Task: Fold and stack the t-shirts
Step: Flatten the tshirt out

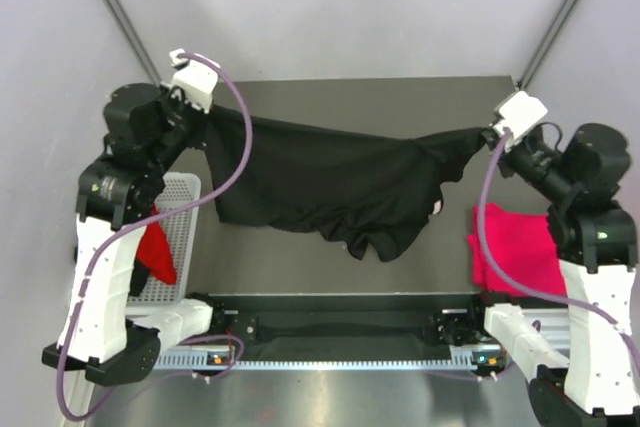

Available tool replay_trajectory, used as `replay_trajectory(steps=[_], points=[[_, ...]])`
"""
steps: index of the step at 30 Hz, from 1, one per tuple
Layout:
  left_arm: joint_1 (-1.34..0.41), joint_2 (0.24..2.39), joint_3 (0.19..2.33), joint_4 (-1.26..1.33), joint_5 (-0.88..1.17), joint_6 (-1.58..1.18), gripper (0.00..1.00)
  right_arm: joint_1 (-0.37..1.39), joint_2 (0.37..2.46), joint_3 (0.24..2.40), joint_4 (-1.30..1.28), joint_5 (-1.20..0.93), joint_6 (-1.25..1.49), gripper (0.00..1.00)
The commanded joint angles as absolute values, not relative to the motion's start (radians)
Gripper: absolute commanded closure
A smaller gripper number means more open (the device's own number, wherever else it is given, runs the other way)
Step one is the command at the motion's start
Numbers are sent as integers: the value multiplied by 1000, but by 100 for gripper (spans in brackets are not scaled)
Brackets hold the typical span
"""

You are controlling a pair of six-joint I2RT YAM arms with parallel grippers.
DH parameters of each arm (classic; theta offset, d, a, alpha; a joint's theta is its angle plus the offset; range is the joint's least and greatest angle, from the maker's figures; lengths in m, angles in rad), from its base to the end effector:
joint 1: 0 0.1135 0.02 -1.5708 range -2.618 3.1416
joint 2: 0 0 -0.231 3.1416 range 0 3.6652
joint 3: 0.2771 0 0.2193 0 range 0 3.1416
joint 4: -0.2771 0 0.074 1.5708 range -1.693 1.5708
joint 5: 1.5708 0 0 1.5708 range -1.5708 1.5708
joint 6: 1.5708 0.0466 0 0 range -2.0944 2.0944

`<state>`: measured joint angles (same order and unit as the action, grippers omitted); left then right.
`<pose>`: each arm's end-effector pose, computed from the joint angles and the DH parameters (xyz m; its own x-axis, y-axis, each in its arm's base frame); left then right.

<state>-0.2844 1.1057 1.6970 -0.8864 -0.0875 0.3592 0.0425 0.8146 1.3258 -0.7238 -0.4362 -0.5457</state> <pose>0.1675 -0.0447 0.4523 -0.1913 0.4208 -0.8868 0.2847 0.8884 0.3601 0.1288 0.0252 0.4125 0.0539 -0.4685 -0.8818 -0.4950 0.7544 -0.4311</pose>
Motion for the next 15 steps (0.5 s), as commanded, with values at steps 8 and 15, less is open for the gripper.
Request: replay_trajectory(steps=[8,15], points=[[-238,1120,2046,-839,-19,336,100,9,861,1739,-796,-587,-497,91],[-236,1091,2074,-796,-5,313,100,8,807,1801,-718,-389,-471,94]])
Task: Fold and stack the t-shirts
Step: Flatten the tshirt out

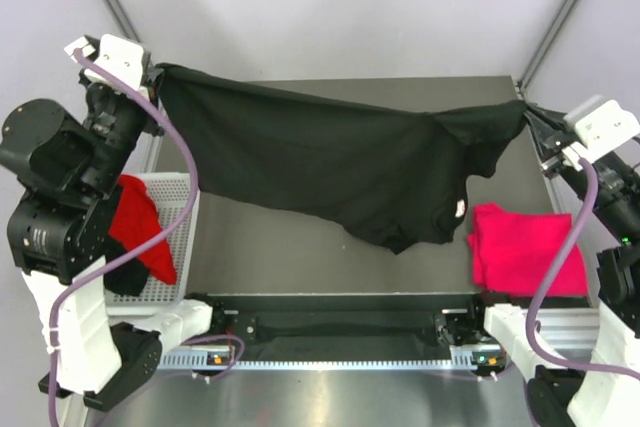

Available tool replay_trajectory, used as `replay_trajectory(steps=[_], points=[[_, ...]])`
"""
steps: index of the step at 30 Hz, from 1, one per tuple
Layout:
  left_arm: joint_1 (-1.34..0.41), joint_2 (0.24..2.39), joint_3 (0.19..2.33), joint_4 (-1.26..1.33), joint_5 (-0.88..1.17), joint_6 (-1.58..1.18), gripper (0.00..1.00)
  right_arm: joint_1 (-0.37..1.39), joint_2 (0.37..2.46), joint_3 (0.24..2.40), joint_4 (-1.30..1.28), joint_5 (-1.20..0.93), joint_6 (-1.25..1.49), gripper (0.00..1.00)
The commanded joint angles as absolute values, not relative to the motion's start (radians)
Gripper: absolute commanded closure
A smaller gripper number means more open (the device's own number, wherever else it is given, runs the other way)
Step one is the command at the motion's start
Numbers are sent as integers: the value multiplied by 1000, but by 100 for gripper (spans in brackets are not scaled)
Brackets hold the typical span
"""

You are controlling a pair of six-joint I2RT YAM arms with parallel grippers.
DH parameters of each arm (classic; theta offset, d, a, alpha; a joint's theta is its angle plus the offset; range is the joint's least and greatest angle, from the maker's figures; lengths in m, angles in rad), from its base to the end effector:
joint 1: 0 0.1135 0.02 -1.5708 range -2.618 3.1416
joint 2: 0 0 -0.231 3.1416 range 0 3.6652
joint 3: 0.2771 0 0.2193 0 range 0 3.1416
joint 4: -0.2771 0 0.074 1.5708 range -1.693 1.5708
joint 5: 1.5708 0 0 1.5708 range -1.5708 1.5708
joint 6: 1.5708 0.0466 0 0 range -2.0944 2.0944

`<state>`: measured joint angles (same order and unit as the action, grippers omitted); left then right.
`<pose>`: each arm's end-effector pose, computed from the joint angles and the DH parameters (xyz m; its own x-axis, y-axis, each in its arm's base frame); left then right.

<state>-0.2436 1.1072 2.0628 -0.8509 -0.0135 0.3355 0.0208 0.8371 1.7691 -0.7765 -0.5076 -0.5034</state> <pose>0.1063 -0.0258 0.5396 0.1709 0.2968 -0.9395 0.1820 0.9276 0.3261 0.0558 0.0238 0.5079 0.3760 -0.4138 -0.8291 -0.3618 0.7582 -0.5425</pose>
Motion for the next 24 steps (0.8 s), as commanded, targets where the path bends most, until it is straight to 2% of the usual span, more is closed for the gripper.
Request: replay_trajectory(steps=[1,6,12,17,19,24], points=[[-236,1085,2063,-798,-5,313,100,8,799,1801,-706,-364,-468,95],[-235,1031,2016,-805,21,328,100,9,765,1832,-649,-215,-466,98],[-233,976,1994,-811,14,351,100,8,732,1879,-623,-154,-474,100],[-233,971,1948,-802,-81,408,100,8,726,1867,-615,-130,-517,100],[-233,973,1878,-787,-107,448,100,9,738,1846,-589,-112,-547,100],[-233,991,1631,-664,-208,560,100,8,758,1613,-404,-98,-624,100]])
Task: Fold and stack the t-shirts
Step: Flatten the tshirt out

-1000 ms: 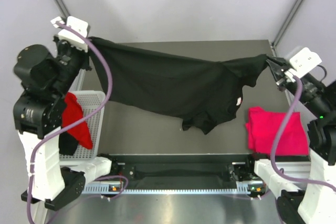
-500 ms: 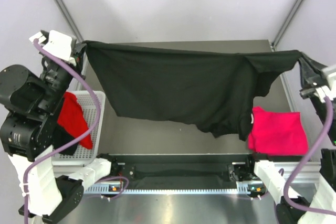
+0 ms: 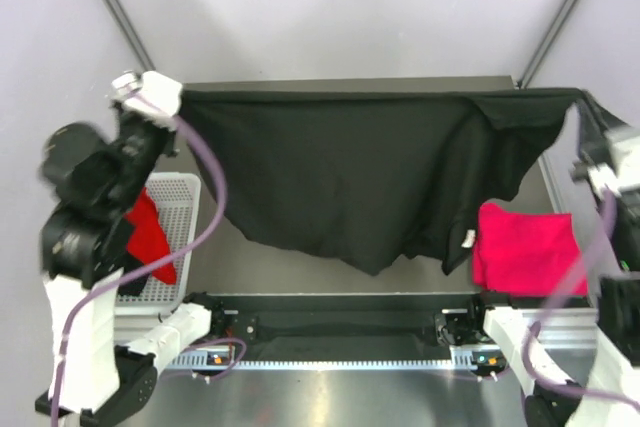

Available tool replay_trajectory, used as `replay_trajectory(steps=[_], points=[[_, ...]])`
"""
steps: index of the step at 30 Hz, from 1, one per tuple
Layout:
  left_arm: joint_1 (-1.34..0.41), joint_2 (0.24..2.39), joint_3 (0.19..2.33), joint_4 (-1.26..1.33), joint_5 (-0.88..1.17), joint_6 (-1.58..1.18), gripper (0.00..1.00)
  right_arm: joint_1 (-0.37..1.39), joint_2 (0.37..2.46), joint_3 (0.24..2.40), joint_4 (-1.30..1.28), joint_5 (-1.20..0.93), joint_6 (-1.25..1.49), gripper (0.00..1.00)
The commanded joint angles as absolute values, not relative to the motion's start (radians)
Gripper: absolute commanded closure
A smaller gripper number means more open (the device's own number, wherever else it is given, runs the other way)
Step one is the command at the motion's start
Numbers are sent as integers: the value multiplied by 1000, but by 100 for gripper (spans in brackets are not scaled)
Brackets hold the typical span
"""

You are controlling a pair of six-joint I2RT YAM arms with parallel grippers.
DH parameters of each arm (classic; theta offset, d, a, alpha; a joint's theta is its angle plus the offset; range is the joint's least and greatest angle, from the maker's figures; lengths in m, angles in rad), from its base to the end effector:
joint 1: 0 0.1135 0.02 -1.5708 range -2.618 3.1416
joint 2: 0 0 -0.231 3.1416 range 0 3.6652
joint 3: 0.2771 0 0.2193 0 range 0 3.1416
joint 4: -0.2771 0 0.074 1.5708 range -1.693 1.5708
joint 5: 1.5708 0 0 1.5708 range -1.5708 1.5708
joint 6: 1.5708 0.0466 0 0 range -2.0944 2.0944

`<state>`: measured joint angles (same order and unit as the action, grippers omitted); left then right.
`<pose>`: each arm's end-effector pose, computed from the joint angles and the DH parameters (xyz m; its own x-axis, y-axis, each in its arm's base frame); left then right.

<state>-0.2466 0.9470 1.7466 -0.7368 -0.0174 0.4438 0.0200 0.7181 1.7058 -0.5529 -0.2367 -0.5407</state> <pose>0.1063 -0.0259 0.5016 0.1525 0.4043 -0.9018 0.1791 0.8861 0.4275 0.0201 0.0113 0.5249 0.4805 -0.4909 -0.7267 0.0178 0.8340 -0.5515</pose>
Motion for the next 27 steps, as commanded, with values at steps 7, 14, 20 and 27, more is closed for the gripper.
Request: replay_trajectory(steps=[7,14,20,27], points=[[-195,1164,1431,-407,-239,585,100,-29,986,1512,-282,-103,-641,100],[-189,1247,1560,-437,-169,454,100,-54,1054,1546,-271,-132,-594,100],[-189,1149,1617,-518,-69,414,100,-54,954,1588,-385,-182,-545,100],[-189,960,1611,-661,-5,405,100,-54,686,1543,-573,-202,-529,100]])
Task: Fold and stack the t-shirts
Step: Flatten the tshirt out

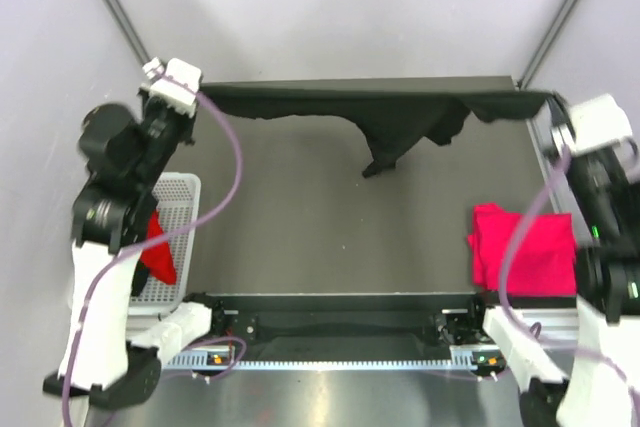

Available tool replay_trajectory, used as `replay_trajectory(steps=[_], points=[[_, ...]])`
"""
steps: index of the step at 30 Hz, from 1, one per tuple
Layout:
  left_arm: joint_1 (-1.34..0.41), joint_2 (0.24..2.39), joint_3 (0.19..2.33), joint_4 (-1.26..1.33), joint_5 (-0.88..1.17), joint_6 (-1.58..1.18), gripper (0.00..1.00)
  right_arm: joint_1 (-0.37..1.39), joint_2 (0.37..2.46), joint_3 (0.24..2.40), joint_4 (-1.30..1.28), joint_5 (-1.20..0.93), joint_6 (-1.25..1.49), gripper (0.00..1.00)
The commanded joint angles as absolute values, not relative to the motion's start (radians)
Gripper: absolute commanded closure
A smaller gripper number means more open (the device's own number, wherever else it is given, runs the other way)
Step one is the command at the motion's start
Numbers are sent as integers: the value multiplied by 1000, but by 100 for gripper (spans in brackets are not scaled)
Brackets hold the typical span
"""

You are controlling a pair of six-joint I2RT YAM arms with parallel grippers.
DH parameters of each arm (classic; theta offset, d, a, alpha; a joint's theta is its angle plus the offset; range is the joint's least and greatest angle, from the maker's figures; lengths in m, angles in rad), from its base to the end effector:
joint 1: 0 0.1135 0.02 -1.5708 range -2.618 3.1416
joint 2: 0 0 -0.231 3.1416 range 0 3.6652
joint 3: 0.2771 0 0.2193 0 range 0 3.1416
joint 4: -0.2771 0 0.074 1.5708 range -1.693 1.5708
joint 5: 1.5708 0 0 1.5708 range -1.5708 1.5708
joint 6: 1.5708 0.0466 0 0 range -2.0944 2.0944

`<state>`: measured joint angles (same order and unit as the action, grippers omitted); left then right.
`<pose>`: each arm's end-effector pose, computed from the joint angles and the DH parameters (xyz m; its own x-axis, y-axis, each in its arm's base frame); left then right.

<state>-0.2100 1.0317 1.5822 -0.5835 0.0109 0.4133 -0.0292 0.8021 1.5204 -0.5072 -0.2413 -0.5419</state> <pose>0.1665 -0.0360 0.4692 0.0585 0.3982 -0.9154 0.2136 0.8908 0.4011 0.0956 0.0083 0.4885 0.2853 -0.5094 -0.8119 -0.0678 0.8342 -0.5472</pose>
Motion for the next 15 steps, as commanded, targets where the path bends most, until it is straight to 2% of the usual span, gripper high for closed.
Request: replay_trajectory(steps=[1,8,11,15], points=[[-189,925,1611,-672,-5,406,100,-54,660,1540,-593,-201,-532,100],[-189,854,1741,-758,-12,436,100,-54,543,1641,-680,-141,-587,100],[-189,902,1886,-782,-40,474,100,-51,580,1719,-641,-101,-629,100],[-189,974,1921,-740,-95,548,100,-23,718,1822,-580,-63,-684,100]])
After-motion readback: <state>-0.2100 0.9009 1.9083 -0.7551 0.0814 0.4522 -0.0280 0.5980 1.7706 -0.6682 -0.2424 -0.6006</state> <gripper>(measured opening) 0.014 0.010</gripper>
